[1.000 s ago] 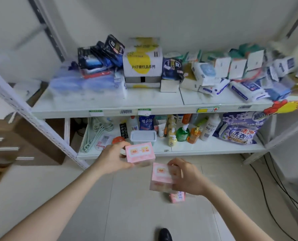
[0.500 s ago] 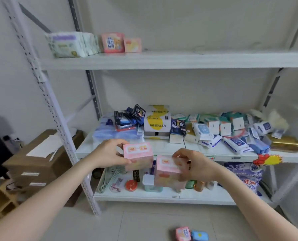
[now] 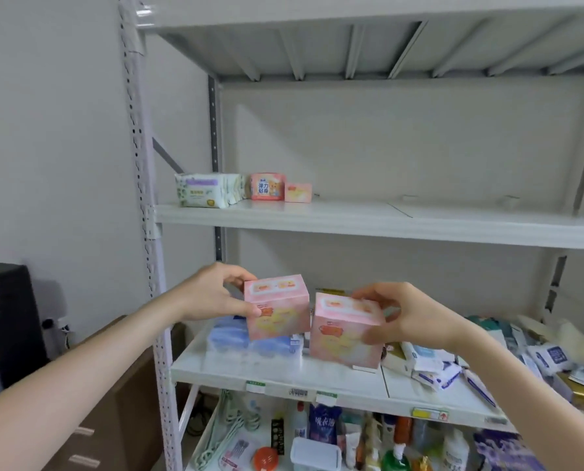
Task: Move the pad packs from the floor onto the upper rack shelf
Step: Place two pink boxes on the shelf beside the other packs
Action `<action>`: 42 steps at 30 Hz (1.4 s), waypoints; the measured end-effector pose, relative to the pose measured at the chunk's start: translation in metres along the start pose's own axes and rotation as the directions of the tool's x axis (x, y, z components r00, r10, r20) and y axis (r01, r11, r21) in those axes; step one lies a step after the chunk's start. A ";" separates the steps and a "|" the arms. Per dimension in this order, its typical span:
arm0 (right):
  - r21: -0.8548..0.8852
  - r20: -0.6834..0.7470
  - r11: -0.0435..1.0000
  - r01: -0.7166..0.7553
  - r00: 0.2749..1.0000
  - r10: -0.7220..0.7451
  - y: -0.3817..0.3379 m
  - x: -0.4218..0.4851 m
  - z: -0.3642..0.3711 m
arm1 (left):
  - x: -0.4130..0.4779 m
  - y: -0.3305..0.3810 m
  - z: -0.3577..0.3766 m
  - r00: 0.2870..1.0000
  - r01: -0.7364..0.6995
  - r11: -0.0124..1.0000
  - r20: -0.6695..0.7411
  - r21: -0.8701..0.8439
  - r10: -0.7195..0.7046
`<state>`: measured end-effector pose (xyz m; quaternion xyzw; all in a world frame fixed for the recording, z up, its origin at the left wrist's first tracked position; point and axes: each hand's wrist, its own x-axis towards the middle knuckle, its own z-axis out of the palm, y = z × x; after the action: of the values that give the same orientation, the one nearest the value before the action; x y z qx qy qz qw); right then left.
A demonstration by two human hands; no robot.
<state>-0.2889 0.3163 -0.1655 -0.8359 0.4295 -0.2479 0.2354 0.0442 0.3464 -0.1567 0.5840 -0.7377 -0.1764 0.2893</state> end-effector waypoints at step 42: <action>0.195 -0.222 0.970 0.143 0.970 -0.098 0.024 0.310 -0.098 | 0.394 -0.023 -0.149 0.988 -0.023 1.000 0.155 -0.010 0.025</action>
<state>-0.2063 0.0268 -0.0393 -0.8000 0.3717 -0.3928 0.2598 0.0969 -0.0272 0.0313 0.5584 -0.7642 -0.2206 0.2356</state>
